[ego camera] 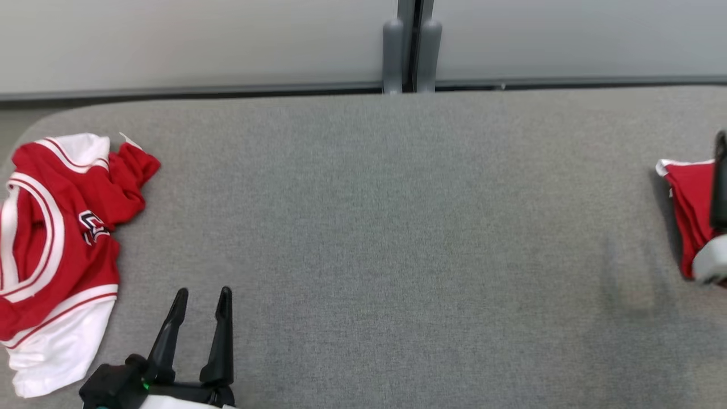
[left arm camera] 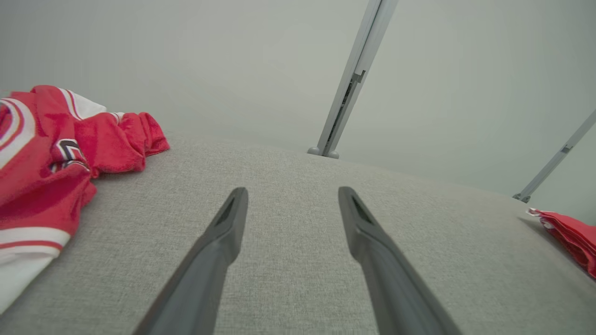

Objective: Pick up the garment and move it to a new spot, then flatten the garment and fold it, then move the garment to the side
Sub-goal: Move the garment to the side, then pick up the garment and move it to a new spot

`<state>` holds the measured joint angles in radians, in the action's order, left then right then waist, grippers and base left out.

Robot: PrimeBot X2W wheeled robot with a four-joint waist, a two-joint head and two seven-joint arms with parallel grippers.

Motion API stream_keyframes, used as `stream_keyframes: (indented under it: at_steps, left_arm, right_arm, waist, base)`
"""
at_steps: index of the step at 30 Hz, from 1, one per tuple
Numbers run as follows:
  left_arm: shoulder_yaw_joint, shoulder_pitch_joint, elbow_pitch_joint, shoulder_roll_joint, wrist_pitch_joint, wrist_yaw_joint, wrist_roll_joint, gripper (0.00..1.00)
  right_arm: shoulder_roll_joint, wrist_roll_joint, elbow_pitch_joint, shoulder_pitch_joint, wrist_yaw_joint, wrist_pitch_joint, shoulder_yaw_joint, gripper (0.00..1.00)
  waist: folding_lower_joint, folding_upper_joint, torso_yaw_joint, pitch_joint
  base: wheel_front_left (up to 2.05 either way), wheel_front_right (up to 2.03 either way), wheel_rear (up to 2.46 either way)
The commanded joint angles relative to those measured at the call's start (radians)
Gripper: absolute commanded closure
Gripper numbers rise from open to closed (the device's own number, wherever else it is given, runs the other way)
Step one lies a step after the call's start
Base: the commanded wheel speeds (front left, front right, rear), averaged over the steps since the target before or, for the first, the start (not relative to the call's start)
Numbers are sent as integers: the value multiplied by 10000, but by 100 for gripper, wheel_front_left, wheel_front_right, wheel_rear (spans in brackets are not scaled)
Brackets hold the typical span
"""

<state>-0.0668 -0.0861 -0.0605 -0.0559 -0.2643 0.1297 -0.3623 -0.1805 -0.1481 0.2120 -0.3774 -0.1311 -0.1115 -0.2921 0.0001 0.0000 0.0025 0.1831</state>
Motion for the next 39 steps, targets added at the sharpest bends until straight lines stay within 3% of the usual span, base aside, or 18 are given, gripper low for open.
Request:
stream_keyframes:
  at_steps: [1, 8, 18, 32, 37, 39]
  left_arm:
    - [98, -111, -40, -29, 1, 19, 21, 0]
    - [642, -391, -166, -11, 1, 19, 96, 0]
    - [1168, -453, -58, 20, 1, 19, 201, 0]
    - [1019, -256, -542, 29, 1, 19, 678, 0]
    - [936, -184, -574, 10, 1, 17, 718, 0]
    - [908, -220, -578, 11, 1, 19, 733, 0]
  right_arm:
    - [185, 37, -97, 407, 7, -369, 18, 0]
    - [1190, 386, -527, 2351, 5, -1512, 842, 0]
    - [1269, 1519, -1035, 4050, 5, -1548, 1675, 0]
    - [1274, 2007, -458, 4577, 5, -1552, 1574, 0]
    - [1276, 2028, -579, 4683, 5, -1552, 1658, 0]
    - [1278, 2128, -618, 4746, 5, -1552, 1801, 0]
  waist:
    - [-1, 0, 32, -599]
    - [-1, 0, 95, -1433]
    - [-1, 0, -40, -1725]
    - [-1, 0, -108, -1871]
    - [-1, 0, 447, -1922]
    - [-1, 0, 1071, -1999]
  base:
    - [0, 0, 0]
    - [0, 0, 0]
    - [0, 0, 0]
    - [0, 0, 0]
    - [0, 0, 0]
    - [0, 0, 0]
